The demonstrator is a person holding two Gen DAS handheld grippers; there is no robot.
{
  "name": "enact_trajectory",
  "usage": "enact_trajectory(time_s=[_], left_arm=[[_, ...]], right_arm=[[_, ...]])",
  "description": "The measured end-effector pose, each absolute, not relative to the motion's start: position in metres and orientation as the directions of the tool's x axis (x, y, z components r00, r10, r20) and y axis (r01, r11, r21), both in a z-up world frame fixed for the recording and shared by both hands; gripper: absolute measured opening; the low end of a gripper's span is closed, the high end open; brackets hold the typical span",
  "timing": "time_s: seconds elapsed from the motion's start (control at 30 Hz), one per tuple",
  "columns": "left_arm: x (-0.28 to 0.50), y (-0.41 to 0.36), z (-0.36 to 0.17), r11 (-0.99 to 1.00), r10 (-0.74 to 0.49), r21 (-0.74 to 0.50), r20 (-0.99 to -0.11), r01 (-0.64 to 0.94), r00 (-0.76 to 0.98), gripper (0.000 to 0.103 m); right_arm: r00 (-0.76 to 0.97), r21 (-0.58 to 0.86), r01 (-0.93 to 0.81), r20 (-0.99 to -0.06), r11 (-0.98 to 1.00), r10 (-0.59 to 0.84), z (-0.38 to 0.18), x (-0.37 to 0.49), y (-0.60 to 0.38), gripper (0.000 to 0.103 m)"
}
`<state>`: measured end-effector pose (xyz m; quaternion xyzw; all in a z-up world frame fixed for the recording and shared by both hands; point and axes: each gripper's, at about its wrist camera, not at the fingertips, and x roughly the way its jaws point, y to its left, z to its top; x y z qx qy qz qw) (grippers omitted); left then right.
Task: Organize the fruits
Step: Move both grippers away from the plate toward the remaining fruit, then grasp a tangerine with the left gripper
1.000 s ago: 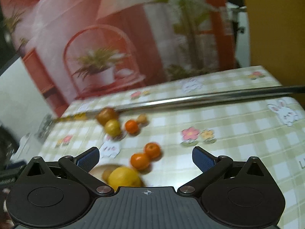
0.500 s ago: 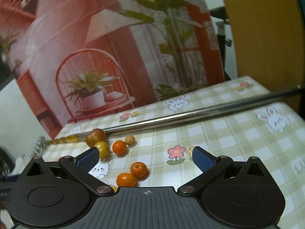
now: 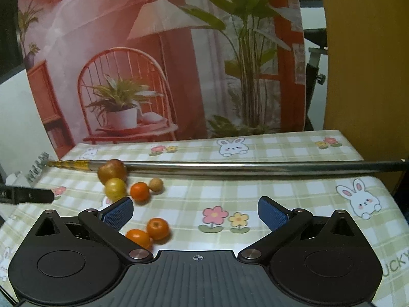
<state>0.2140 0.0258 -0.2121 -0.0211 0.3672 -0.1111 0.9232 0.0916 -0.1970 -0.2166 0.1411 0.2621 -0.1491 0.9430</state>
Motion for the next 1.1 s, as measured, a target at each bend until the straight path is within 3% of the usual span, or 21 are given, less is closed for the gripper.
enact_trajectory(time_s=[0.23, 0.5, 0.6, 0.87, 1.1], left_arm=[[0.243, 0.007, -0.21, 0.965, -0.245, -0.101, -0.67, 0.241, 0.7, 0.091], [0.279, -0.015, -0.225, 0.953, -0.262, -0.077, -0.688, 0.292, 0.677, 0.056], [0.294, -0.027, -0.234, 0.942, -0.272, -0.052, -0.695, 0.33, 0.666, 0.048], [0.32, -0.054, -0.263, 0.899, -0.311, -0.011, -0.72, 0.438, 0.621, 0.044], [0.338, -0.06, -0.281, 0.901, -0.297, -0.016, -0.751, 0.434, 0.589, 0.044]], right_arm=[[0.836, 0.231, 0.317, -0.526, 0.92, -0.156, -0.227, 0.091, -0.21, 0.103], [0.836, 0.273, 0.322, -0.532, 0.906, -0.136, -0.24, 0.094, -0.221, 0.099], [0.835, 0.28, 0.322, -0.535, 0.904, -0.132, -0.246, 0.095, -0.223, 0.097], [0.829, 0.308, 0.332, -0.546, 0.892, -0.121, -0.257, 0.096, -0.228, 0.092], [0.818, 0.327, 0.361, -0.561, 0.874, -0.128, -0.266, 0.094, -0.236, 0.09]])
